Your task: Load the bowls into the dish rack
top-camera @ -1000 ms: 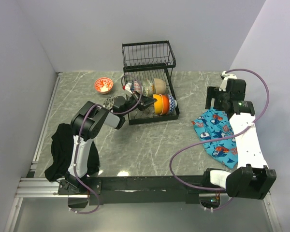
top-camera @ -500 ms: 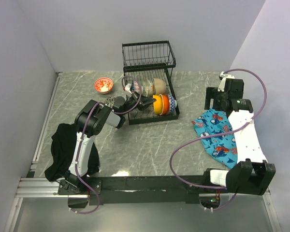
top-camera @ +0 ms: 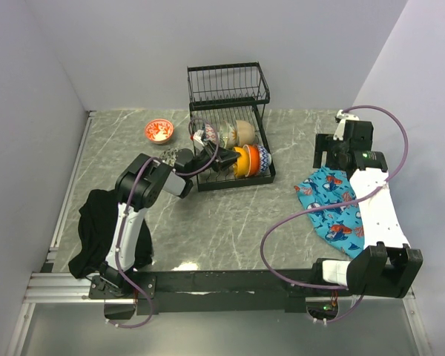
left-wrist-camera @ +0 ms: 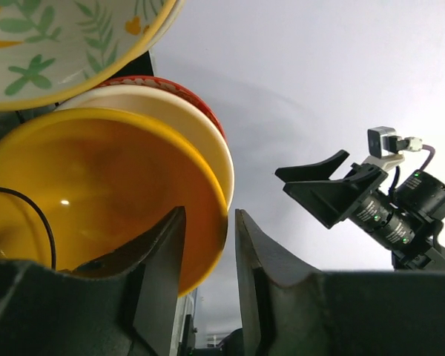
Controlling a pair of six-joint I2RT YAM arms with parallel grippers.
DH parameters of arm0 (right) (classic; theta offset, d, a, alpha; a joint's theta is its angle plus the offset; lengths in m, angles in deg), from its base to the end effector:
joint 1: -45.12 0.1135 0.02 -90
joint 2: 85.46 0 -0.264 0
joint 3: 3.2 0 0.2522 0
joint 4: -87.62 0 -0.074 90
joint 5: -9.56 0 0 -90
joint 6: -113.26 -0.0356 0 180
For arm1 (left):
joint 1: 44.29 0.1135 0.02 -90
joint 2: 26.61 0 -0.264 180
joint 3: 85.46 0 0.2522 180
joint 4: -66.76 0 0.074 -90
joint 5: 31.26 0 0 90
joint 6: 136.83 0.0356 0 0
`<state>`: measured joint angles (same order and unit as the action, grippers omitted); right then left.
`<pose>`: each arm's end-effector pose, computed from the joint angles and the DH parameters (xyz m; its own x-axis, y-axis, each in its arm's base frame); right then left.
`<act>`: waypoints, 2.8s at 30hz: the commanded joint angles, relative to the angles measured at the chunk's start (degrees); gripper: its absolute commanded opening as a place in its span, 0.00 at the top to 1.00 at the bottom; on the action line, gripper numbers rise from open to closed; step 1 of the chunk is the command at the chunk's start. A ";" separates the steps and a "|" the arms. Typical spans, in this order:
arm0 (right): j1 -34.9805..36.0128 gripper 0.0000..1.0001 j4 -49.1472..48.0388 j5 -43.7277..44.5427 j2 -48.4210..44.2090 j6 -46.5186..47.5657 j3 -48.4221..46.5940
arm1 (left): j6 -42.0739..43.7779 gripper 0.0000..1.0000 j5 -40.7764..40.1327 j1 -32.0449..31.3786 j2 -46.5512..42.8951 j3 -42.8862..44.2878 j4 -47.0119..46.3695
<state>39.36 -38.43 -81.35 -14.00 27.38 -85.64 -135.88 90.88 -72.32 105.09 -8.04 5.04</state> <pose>0.2626 -0.0259 0.3371 -0.6828 -0.0033 -0.7306 0.0398 0.9983 -0.0418 0.3849 -0.2264 0.1193 -0.8615 -0.5005 -0.0853 0.1286 -0.0526 -0.9903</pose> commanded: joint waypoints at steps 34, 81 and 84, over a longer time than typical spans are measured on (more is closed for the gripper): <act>1.89 0.05 -15.66 -5.16 -3.35 -3.16 4.26 | 157.84 0.54 4.86 20.39 -45.12 6.33 124.54; 1.45 0.05 -15.93 -2.52 -0.53 -2.62 4.26 | 152.52 0.99 6.52 17.22 -37.37 14.55 122.40; 1.45 0.05 -15.93 -2.70 -0.18 -2.63 4.17 | 147.96 0.99 10.83 17.66 -40.89 16.84 126.01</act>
<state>40.96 -52.47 -84.35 -14.51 24.80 -79.28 17.03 93.35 -55.08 73.09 3.08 124.51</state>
